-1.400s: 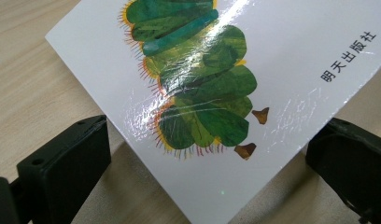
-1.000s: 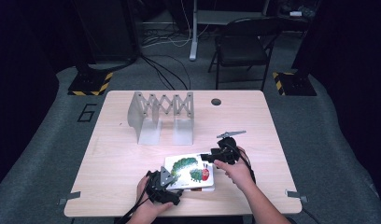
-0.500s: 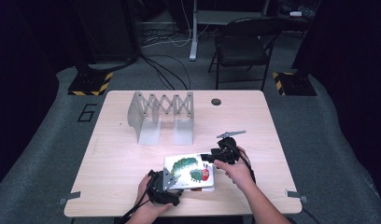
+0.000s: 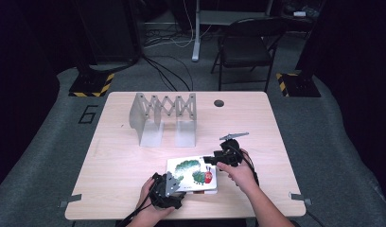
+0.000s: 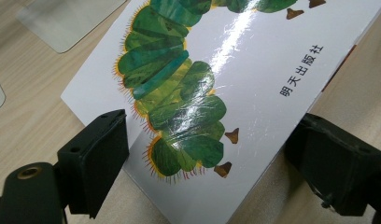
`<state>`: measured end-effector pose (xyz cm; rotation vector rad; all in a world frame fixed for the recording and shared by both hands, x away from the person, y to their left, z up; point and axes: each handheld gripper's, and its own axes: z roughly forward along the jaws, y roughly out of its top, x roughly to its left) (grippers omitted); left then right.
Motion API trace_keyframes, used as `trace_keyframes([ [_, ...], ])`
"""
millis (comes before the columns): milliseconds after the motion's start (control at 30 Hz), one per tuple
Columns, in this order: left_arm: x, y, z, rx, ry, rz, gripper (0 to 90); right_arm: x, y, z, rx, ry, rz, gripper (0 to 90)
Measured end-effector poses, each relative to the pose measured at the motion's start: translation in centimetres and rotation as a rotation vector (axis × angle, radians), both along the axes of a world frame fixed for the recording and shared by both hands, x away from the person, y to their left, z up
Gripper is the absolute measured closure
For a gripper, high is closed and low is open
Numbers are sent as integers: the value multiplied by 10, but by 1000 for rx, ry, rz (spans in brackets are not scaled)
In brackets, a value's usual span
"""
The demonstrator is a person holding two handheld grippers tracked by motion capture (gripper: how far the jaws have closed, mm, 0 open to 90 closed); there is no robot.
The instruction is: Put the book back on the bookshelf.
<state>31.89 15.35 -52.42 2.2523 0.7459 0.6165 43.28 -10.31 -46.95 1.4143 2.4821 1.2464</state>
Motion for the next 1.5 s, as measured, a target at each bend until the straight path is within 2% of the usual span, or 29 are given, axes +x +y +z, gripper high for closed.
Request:
trace_keyframes([
  [33,0,0,0,1,0,0,134,0,0,0,0,0,0,384],
  [67,0,0,0,0,-1,0,134,0,0,0,6,27,-10,384],
  [167,-1,1,-1,-5,-9,3,134,2,-1,-3,13,20,-4,378],
  [200,-1,1,-1,-6,-10,6,134,2,0,-3,22,41,-16,375],
  [300,-1,1,-1,-7,-11,6,134,2,0,-4,23,50,-14,367],
  [400,-1,1,-2,-14,-15,3,134,2,0,-3,10,48,-14,350],
  [433,-2,1,-3,-15,-27,13,134,3,-1,-3,7,33,-14,343],
  [567,-1,1,-3,-18,-21,9,134,5,-4,2,-1,62,-31,328],
  [733,-1,0,-3,-19,-22,13,134,15,-6,4,-25,94,-11,320],
  [933,0,0,-4,-26,-28,15,133,31,-3,-12,-23,132,-10,316],
  [1133,0,0,-4,-28,-30,14,133,35,0,-18,-3,163,-2,312],
  [1167,0,0,-4,-28,-30,14,133,36,0,-20,3,153,9,312],
  [1200,1,0,-4,-29,-30,14,133,37,2,-20,12,173,15,311],
  [1267,0,0,-4,-28,-38,21,133,37,3,-20,19,173,11,311],
  [1300,1,0,-4,-28,-31,14,133,38,5,-21,23,197,16,310],
  [1400,0,0,-4,-27,-41,24,133,40,8,-24,27,187,24,309],
  [1433,0,0,-4,-29,-42,23,133,40,8,-23,22,203,28,309],
  [1500,0,0,-5,-29,-42,22,133,40,9,-24,27,204,22,309],
])
